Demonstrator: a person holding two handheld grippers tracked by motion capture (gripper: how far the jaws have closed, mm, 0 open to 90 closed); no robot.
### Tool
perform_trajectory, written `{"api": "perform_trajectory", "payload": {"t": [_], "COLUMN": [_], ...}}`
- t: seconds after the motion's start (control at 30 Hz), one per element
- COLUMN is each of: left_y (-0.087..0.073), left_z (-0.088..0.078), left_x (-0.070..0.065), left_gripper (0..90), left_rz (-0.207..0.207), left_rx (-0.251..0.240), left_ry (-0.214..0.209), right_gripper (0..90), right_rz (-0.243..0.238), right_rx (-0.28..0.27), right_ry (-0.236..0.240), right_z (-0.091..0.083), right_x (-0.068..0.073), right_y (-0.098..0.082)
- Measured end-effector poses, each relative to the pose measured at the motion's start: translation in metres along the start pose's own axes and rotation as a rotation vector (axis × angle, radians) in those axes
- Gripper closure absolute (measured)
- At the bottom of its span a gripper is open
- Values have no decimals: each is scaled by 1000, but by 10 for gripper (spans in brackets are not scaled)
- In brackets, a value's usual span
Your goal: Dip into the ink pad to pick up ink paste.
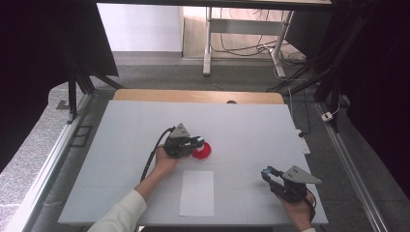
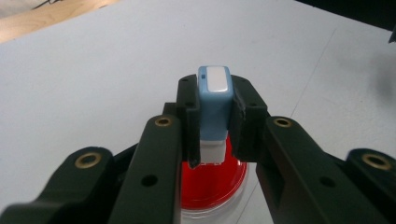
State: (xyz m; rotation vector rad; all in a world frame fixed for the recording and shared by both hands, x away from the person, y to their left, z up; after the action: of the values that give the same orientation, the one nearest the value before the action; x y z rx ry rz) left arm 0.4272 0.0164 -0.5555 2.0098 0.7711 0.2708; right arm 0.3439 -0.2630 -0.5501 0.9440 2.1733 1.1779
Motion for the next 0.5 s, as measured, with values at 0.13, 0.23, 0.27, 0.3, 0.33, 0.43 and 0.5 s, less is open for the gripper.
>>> {"api": "perform_trajectory", "payload": {"t": [0.13,0.23,0.27,0.3,0.33,0.43,0.5], "left_y": [-2,-2,-2,-3,-4,-7,-7], "left_z": [1,2,2,3,3,5,6], "left_x": [1,1,1,1,1,1,2], "left_gripper": [754,754,754,754,754,754,754], "left_rz": [1,8,10,14,17,19,12], "left_rx": [3,3,3,4,6,12,8], "left_ry": [3,3,2,5,7,10,9], "right_gripper": [640,640,640,639,639,639,639], "right_rz": [-2,0,0,-1,-2,-1,-2], "right_rx": [1,2,3,3,3,4,3], "right_ry": [1,3,3,3,3,3,3], "right_z": [0,0,0,1,1,1,1], "right_x": [0,0,0,0,0,0,0], "right_y": [0,0,0,0,0,0,0]}}
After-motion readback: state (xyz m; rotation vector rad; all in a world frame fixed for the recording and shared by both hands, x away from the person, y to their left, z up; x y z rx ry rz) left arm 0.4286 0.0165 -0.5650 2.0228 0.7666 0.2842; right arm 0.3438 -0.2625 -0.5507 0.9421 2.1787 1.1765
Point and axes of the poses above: each handheld gripper's, and its own axes: z roughly forward along the jaws, y roughly out of its top, x roughly to its left, the point moved 9 cm from there along z, roughly forward along the jaws, and after that the axes turned 3 degrees about x, right-handed, at the moved point
